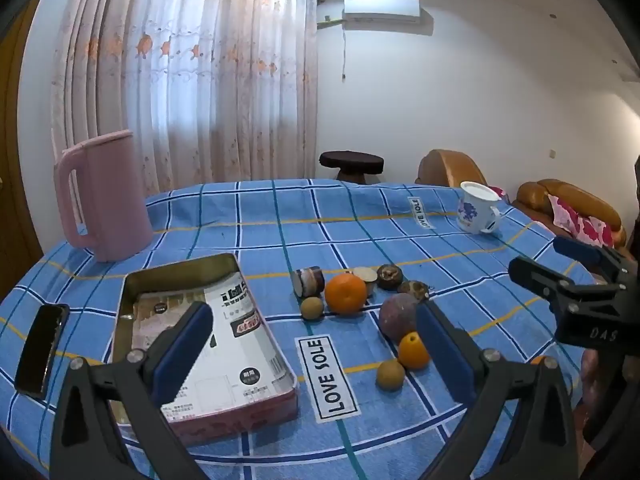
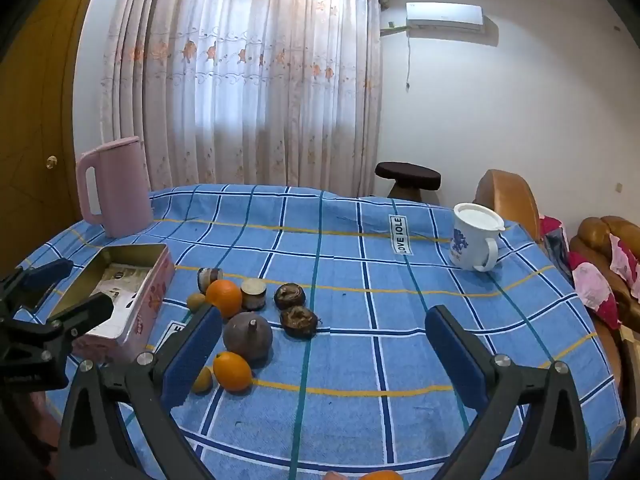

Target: Organize fruits

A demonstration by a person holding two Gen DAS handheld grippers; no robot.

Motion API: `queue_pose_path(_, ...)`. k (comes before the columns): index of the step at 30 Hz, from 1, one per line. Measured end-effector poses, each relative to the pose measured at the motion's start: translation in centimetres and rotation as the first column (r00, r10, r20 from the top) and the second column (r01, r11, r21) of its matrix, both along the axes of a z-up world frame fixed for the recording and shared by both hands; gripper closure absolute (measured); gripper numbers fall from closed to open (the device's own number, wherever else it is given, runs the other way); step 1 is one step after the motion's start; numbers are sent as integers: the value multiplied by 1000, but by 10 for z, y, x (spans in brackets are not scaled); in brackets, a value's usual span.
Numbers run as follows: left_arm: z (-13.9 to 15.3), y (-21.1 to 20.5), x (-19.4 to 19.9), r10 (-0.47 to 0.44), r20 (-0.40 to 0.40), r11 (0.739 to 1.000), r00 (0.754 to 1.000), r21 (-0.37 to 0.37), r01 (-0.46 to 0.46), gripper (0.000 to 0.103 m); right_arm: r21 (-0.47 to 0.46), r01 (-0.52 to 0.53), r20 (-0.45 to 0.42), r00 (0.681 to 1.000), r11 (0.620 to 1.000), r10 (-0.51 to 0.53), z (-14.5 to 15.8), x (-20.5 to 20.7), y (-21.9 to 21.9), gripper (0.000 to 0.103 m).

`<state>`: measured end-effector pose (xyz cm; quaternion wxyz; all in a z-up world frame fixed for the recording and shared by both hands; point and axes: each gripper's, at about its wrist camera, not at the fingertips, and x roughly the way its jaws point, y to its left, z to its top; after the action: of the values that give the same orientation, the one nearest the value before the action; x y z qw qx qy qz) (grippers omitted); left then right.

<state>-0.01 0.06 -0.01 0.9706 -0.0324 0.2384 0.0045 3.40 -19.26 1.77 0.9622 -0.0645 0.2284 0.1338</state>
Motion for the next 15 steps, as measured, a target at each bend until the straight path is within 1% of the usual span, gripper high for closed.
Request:
queue_pose_path(1,0,0,0,1,1,1000,1000,4,-1,0,25,0,6,1000,1000,-1,0,0,-1,1)
queue_pose_path(8,1,-5,0,-4,5,1000,1000,30,4,0,21,-3,2,1000,1000,3,-1,-1,-2,1)
queue_pose_path(9,-4,-2,-3,2,2,1000,1000,9,-2,0,20,-4,0,1000,1000,4,-1,-1,-2,1)
queue_pose_path(10,-2,1,-2,5,-2,1000,1000,-6,-5,0,19,-4,0,1000,1000,4,-1,-2,-3,1)
queue_pose_path(15,-5,3,-1,7,3,1000,1000,1,-7,0,16,-3,-6,1000,1000,3,-2,-2,3,1)
